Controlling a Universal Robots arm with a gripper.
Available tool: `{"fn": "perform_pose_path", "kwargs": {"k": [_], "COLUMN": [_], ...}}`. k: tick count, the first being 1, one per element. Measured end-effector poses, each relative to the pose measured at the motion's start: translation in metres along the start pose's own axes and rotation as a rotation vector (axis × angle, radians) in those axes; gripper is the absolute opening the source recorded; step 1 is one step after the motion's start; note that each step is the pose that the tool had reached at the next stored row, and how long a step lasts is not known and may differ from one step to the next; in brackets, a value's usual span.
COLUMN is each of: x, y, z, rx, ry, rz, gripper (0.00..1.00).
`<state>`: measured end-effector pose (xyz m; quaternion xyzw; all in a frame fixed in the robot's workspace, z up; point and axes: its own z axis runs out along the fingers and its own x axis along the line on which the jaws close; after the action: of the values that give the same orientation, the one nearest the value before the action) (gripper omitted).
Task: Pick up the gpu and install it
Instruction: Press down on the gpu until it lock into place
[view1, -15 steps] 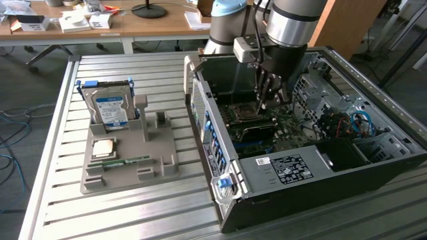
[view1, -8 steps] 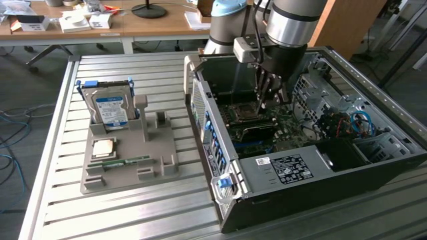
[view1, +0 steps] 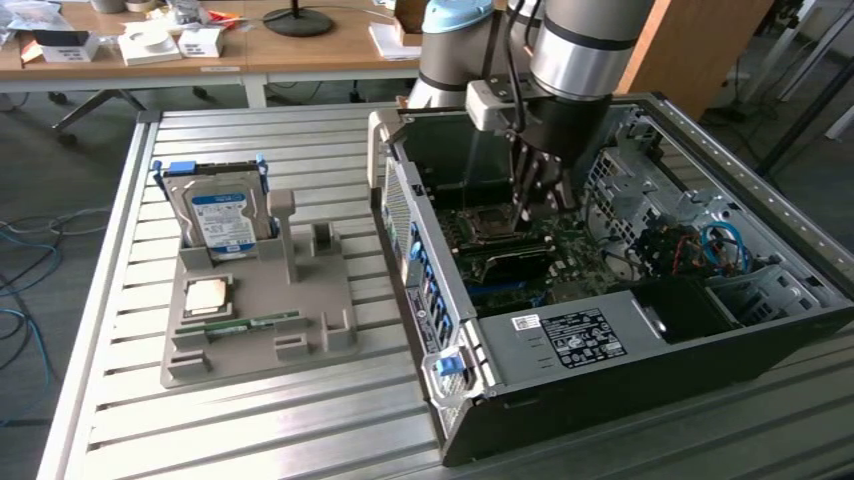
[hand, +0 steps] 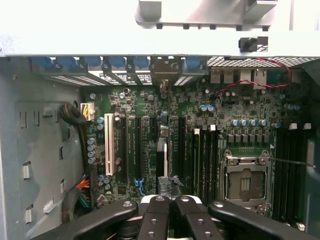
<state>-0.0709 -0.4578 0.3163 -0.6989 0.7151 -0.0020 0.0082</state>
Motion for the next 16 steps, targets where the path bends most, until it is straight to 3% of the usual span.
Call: {"fn": "perform_pose_path", "kwargs": {"k": [16], "x": [0.000], "y": [0.0003], "z": [0.0216], "rx": [0.0000], "ry": [0.0000], "rz": [0.000], "gripper": [0.11]}}
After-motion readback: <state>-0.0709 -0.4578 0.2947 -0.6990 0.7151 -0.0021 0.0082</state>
